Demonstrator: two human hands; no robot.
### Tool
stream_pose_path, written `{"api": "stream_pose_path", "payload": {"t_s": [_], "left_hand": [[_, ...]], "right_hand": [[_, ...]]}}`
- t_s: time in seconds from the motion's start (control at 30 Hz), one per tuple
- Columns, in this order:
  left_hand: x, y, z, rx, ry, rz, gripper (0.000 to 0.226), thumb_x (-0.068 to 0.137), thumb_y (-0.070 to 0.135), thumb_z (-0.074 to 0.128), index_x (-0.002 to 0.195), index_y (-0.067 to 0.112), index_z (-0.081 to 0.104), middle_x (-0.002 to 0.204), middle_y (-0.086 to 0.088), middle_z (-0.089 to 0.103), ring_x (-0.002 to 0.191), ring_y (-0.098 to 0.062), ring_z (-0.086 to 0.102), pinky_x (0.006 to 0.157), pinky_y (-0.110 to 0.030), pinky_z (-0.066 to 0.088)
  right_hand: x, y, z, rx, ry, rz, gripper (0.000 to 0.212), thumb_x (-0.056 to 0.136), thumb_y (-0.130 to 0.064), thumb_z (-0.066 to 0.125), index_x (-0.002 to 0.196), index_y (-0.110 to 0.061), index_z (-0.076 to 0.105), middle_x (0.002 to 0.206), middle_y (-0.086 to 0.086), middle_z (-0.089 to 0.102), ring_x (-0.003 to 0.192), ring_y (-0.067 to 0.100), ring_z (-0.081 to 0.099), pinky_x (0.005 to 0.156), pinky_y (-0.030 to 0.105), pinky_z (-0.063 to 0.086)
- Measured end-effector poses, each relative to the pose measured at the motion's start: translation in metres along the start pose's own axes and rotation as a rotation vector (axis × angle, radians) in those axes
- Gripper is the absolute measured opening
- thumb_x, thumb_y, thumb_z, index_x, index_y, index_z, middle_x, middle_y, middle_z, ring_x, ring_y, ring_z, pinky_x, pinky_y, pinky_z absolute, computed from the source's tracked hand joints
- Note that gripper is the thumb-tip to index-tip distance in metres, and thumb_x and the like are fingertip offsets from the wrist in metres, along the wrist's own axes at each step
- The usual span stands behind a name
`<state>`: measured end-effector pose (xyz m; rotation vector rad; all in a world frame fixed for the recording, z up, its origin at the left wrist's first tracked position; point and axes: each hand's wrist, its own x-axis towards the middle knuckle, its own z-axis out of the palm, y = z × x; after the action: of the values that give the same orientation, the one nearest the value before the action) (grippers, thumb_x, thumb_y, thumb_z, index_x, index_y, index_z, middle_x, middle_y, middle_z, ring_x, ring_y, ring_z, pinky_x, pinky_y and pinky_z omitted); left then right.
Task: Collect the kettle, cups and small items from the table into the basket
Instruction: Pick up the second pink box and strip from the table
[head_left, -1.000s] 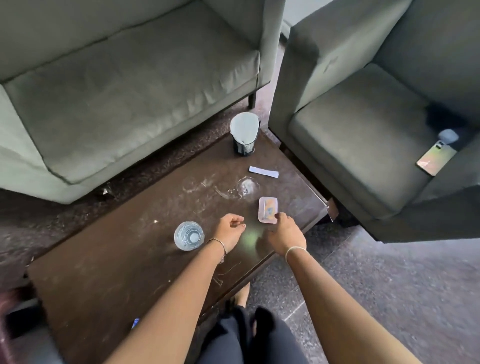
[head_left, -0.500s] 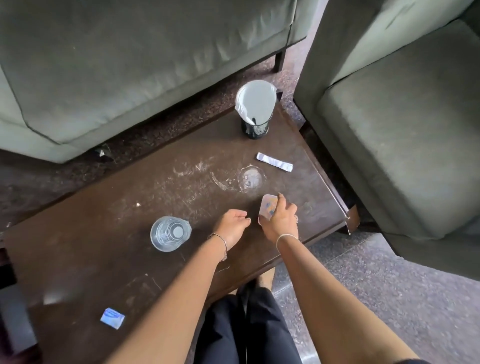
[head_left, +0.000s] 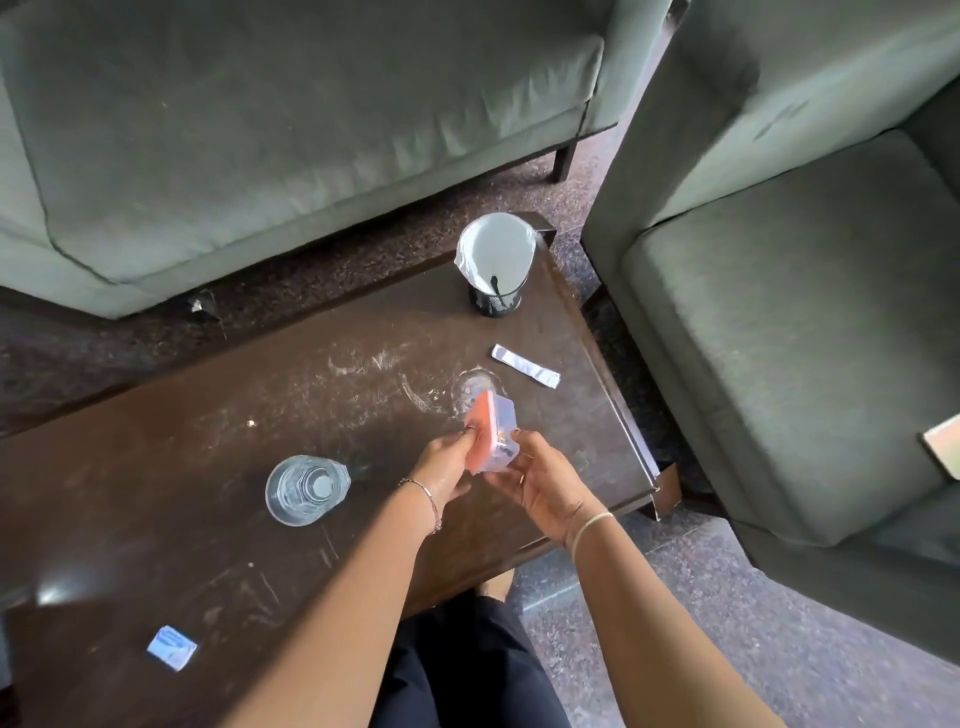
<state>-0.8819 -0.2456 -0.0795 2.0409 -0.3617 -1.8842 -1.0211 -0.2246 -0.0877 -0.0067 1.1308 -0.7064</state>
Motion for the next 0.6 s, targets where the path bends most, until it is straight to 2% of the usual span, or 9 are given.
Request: {"api": "stream_pose_path", "payload": {"t_s": [0.17,0.27,0.33,0.4,0.47,0.53,0.6], "left_hand": [[-0.007,0.008,0.0,-0.283,0.014,0.011,0.02,0.091,0.032,0.062,0.104,0.016,0.063,0.115,-0.013,0.067,0.111,-0.028,0.061,0.089,-0.042,0.051],[-0.007,0.011,-0.007,-0.424,0.049,0.036,0.021,0.09,0.028,0.064,0.102,0.012,0.06,0.109,-0.013,0.067,0.106,-0.029,0.062,0.081,-0.04,0.053],[-0.006,0.013,-0.013,-0.493,0.05,0.045,0.022,0.088,0.025,0.066,0.102,0.009,0.062,0.101,-0.011,0.068,0.101,-0.027,0.063,0.075,-0.038,0.055],[-0.005,0.015,-0.017,-0.515,0.048,0.06,0.013,0.088,0.022,0.067,0.095,0.01,0.065,0.094,-0.009,0.068,0.094,-0.024,0.064,0.07,-0.035,0.056],[-0.002,0.016,-0.021,-0.513,0.039,0.061,0.008,0.088,0.019,0.067,0.093,0.013,0.067,0.095,-0.008,0.069,0.092,-0.022,0.065,0.069,-0.034,0.056],[0.004,0.015,-0.024,-0.525,0.036,0.06,0.008,0.088,0.018,0.067,0.094,0.013,0.067,0.098,-0.008,0.069,0.094,-0.022,0.065,0.071,-0.035,0.057],[0.012,0.013,-0.026,-0.561,0.051,0.056,0.009,0.088,0.017,0.067,0.095,0.014,0.065,0.1,-0.009,0.068,0.095,-0.022,0.065,0.075,-0.036,0.056]], "right_hand": [[0.004,-0.017,0.005,-0.116,-0.037,0.038,0.03,0.095,-0.026,0.058,0.114,-0.004,0.066,0.101,0.016,0.072,0.086,0.025,0.071,0.074,0.032,0.06],[0.009,-0.03,0.009,-0.266,-0.071,0.081,0.032,0.093,-0.026,0.064,0.112,0.0,0.067,0.105,0.019,0.072,0.092,0.027,0.072,0.071,0.032,0.06],[0.017,-0.039,0.013,-0.416,-0.048,0.069,0.027,0.092,-0.023,0.065,0.106,0.0,0.069,0.1,0.018,0.073,0.082,0.021,0.073,0.066,0.029,0.059],[0.031,-0.048,0.012,-0.8,0.107,-0.085,0.02,0.09,-0.018,0.067,0.1,-0.002,0.072,0.09,0.016,0.071,0.068,0.016,0.068,0.064,0.029,0.058],[0.046,-0.058,0.007,-1.269,0.34,-0.298,0.016,0.085,-0.016,0.067,0.097,-0.008,0.073,0.09,0.01,0.073,0.078,0.022,0.067,0.074,0.031,0.053],[0.058,-0.068,0.002,-1.403,0.464,-0.378,0.014,0.083,-0.016,0.064,0.096,-0.014,0.07,0.098,0.006,0.071,0.094,0.027,0.064,0.08,0.03,0.048],[0.076,-0.074,-0.002,-1.487,0.467,-0.388,0.023,0.085,-0.018,0.064,0.108,-0.015,0.065,0.112,0.008,0.063,0.106,0.03,0.058,0.087,0.037,0.049]]}}
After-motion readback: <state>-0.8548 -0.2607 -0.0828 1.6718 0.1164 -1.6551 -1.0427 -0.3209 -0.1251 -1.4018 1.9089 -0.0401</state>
